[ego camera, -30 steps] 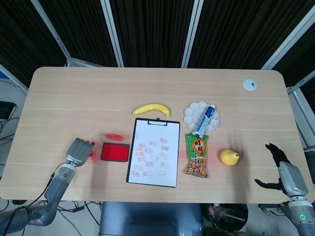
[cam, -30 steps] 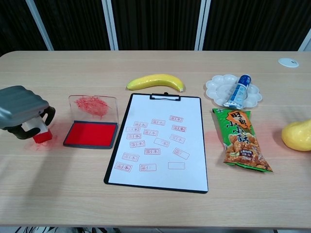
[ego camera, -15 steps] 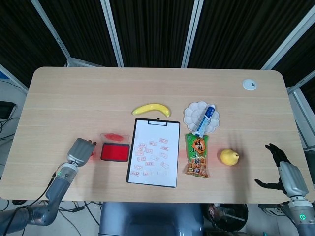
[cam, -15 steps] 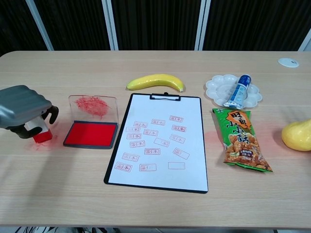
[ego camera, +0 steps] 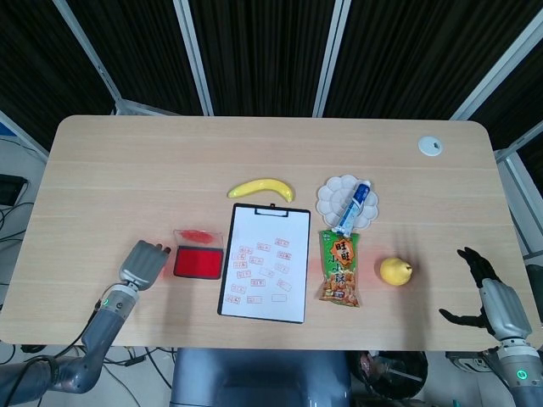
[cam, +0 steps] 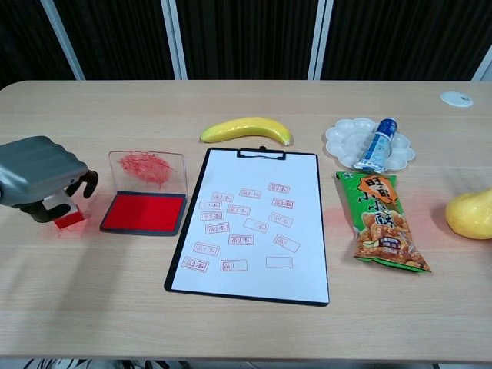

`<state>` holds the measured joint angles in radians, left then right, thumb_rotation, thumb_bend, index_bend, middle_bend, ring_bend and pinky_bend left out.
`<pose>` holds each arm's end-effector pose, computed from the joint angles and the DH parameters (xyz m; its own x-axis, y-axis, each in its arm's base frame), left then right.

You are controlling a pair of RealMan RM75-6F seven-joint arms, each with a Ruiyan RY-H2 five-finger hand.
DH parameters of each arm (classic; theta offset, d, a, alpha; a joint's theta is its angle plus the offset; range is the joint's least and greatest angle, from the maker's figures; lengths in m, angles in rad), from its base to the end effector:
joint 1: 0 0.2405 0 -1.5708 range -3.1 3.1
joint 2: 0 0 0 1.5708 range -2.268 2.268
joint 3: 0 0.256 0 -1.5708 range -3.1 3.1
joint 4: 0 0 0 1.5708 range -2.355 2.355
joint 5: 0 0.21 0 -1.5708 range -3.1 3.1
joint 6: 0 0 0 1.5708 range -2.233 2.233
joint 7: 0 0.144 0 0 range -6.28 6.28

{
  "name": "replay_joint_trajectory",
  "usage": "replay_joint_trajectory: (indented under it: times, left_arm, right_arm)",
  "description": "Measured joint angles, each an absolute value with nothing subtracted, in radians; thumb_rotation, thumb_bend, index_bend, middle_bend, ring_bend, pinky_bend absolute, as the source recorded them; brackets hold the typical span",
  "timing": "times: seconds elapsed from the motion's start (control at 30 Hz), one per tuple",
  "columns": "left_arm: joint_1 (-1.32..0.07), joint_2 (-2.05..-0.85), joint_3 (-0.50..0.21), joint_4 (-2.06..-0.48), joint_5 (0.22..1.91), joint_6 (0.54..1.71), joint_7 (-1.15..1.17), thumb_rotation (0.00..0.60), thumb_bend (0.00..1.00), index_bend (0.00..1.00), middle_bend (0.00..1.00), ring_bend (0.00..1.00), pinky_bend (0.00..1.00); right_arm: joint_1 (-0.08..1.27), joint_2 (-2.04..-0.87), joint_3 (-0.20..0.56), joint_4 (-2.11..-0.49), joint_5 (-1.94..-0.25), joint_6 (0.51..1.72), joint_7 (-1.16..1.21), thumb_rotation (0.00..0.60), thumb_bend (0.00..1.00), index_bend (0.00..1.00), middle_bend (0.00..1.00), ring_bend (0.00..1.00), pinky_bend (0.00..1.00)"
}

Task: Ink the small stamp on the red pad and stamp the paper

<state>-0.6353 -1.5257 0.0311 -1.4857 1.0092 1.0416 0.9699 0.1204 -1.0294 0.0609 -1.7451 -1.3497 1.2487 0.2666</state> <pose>-0.2310 0.2903 -0.0228 0.8980 0.2004 0.3916 0.4399 -0.4178 -0.7949 -0.3144 -0.1878 0.1520 0.0551 -0.1830 0.9816 -0.9851 0.1504 0.0833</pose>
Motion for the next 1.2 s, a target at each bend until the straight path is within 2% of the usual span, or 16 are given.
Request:
replay_joint_trajectory:
  times: [0.13, 0.23, 0.27, 0.33, 0.4, 0.5, 0.63, 0.7, 0.9, 1.2]
  left_arm:
    - [-0.635, -1.521, 0.031, -1.490, 1.008, 1.050, 0.970, 0.600, 0.40, 0.34, 0.41, 0.85, 1.00]
    - [-0.634, -1.516, 0.025, -1.496, 1.010, 1.063, 0.963, 0.600, 0.35, 0.28, 0.37, 0.81, 0.96]
    - [-0.633, -1.514, 0.022, -1.499, 1.011, 1.068, 0.960, 0.600, 0.32, 0.25, 0.34, 0.76, 0.91]
    - [-0.630, -1.504, 0.015, -1.512, 1.015, 1.085, 0.950, 0.600, 0.25, 0.16, 0.25, 0.61, 0.74]
    - [-0.624, -1.489, 0.008, -1.536, 1.024, 1.107, 0.936, 0.600, 0.19, 0.05, 0.13, 0.40, 0.52]
    - [-0.607, -1.458, 0.000, -1.587, 1.054, 1.154, 0.894, 0.600, 0.16, 0.00, 0.03, 0.21, 0.32]
    - [-0.568, -1.410, -0.001, -1.647, 1.140, 1.234, 0.795, 0.600, 0.13, 0.00, 0.00, 0.04, 0.13]
    - [-0.543, -1.383, 0.002, -1.666, 1.197, 1.279, 0.730, 0.600, 0.13, 0.00, 0.00, 0.01, 0.07]
    - [-0.457, -1.324, 0.016, -1.673, 1.338, 1.405, 0.519, 0.600, 0.08, 0.00, 0.00, 0.00, 0.01]
    - [-0.296, -1.269, 0.070, -1.532, 1.485, 1.595, 0.322, 0.600, 0.07, 0.00, 0.00, 0.00, 0.00]
  right_arm:
    - [0.121, -1.029, 0.061, -1.745, -1.350, 1.248, 0.266, 0.600, 0.05, 0.11, 0.00, 0.00, 0.22]
    - [0.120, -1.029, 0.060, -1.745, -1.350, 1.248, 0.265, 0.600, 0.05, 0.11, 0.00, 0.00, 0.22]
    - [0.120, -1.029, 0.060, -1.745, -1.350, 1.249, 0.265, 0.600, 0.05, 0.11, 0.00, 0.00, 0.22]
    - [0.120, -1.029, 0.061, -1.745, -1.350, 1.249, 0.266, 0.600, 0.05, 0.11, 0.00, 0.00, 0.22]
    - [0.119, -1.029, 0.061, -1.745, -1.350, 1.251, 0.265, 0.600, 0.05, 0.11, 0.00, 0.00, 0.22]
    - [0.119, -1.030, 0.060, -1.743, -1.352, 1.253, 0.262, 0.600, 0.05, 0.11, 0.00, 0.00, 0.22]
    - [0.119, -1.032, 0.060, -1.741, -1.354, 1.255, 0.254, 0.600, 0.05, 0.11, 0.00, 0.00, 0.22]
    - [0.119, -1.034, 0.059, -1.739, -1.357, 1.258, 0.249, 0.600, 0.05, 0.11, 0.00, 0.00, 0.22]
    - [0.116, -1.039, 0.060, -1.732, -1.362, 1.272, 0.230, 0.600, 0.05, 0.11, 0.00, 0.00, 0.22]
    - [0.108, -1.063, 0.059, -1.708, -1.395, 1.321, 0.175, 0.600, 0.05, 0.11, 0.00, 0.00, 0.22]
